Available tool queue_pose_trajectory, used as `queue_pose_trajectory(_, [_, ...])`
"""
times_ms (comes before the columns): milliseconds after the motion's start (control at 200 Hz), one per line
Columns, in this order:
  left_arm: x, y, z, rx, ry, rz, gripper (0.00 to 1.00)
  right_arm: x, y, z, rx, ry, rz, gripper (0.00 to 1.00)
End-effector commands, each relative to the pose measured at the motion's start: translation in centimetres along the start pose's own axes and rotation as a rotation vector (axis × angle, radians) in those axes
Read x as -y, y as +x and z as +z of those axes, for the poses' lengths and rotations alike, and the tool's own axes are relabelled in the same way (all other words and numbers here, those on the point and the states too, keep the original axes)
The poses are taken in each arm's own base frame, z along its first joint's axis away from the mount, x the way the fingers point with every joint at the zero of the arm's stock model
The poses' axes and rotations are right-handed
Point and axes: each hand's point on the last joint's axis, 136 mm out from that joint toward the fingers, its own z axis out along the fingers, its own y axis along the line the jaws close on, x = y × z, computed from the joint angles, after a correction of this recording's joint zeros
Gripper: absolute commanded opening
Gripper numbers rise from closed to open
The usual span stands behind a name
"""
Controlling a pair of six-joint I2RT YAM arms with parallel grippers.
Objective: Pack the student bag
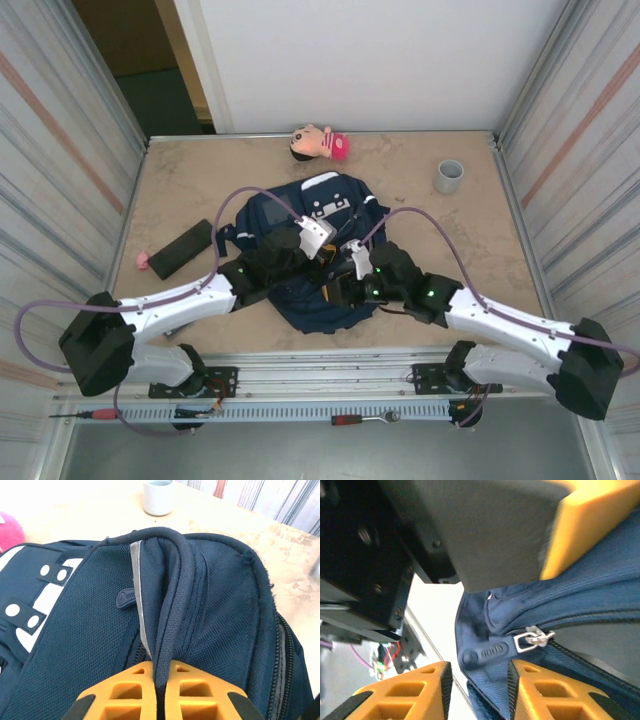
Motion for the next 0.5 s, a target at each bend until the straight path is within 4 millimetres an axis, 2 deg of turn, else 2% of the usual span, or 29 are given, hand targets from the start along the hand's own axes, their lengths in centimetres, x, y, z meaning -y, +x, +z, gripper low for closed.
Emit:
queue_pose_trajectory(0, [0.2, -5.0, -2.1, 0.187, 0.023, 0.048, 0.0, 0.4, -2.3, -2.8, 0.076, 0.0, 0.109, 0.39])
queue_pose_trajectory(180, [0.6, -4.7, -2.6, 0.193, 0.07, 0.099, 0.0, 1.9, -4.5, -5.2, 0.127, -0.056, 0.383, 0.62])
queue_pose_trajectory(341, [1.2, -4.6, -2.9, 0.204, 0.127, 0.137, 0.0, 3.3, -5.3, -4.8, 0.111, -0.055, 0.586, 0.64])
queue_pose_trajectory(496, [2.4, -4.4, -3.5, 0.21, 0.212, 0.212, 0.0, 2.8, -7.1, -3.9, 0.13, -0.108, 0.637, 0.67])
